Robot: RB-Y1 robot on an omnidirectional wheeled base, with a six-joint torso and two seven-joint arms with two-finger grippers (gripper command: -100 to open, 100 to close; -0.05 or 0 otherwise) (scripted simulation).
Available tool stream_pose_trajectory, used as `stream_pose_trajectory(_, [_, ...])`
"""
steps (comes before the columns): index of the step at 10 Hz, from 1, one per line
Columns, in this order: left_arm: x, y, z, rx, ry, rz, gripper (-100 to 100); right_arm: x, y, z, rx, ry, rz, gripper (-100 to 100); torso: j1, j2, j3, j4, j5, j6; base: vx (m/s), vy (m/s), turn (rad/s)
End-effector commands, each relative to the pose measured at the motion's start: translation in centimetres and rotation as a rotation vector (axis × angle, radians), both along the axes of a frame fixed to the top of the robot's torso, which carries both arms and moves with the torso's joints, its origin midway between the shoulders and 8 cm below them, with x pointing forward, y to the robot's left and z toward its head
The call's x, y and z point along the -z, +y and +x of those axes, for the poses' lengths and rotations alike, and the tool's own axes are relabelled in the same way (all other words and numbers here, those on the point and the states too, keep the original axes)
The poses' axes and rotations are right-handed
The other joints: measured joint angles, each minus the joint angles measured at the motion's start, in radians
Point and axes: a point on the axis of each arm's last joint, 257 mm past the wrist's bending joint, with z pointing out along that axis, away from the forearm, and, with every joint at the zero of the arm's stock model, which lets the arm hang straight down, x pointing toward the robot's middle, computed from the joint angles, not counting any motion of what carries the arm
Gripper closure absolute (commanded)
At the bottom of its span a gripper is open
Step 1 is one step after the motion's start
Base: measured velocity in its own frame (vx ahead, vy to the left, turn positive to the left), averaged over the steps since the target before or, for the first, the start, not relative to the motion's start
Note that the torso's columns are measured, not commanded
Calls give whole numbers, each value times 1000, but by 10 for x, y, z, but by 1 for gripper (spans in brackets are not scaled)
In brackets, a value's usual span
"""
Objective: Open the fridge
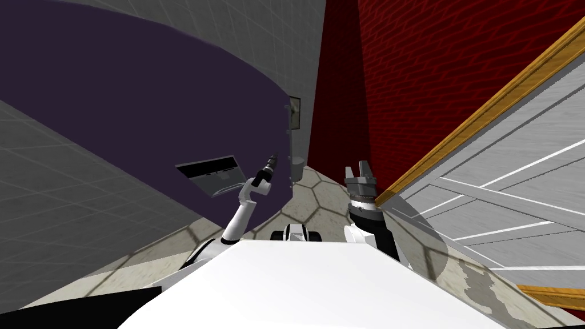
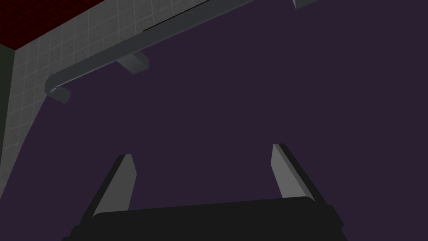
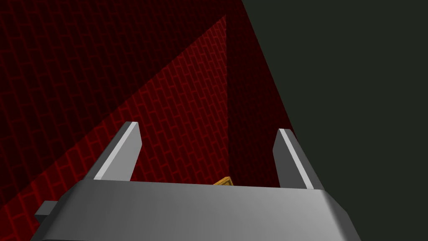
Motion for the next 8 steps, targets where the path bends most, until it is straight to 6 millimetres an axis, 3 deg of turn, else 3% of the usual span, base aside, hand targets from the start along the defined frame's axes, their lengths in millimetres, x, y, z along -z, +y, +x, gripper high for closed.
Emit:
stream_pose_trajectory(1, [7,-4,19,-9,56,40,-100,0,0,0,0,0,0,0,1,1,0,0,0,-1,26,-9,-89])
stream_pose_trajectory(8, [12,-6,60,-47,167,144,-100,0,0,0,0,0,0,0,0,0,0,0,0,0,29,-9,-80])
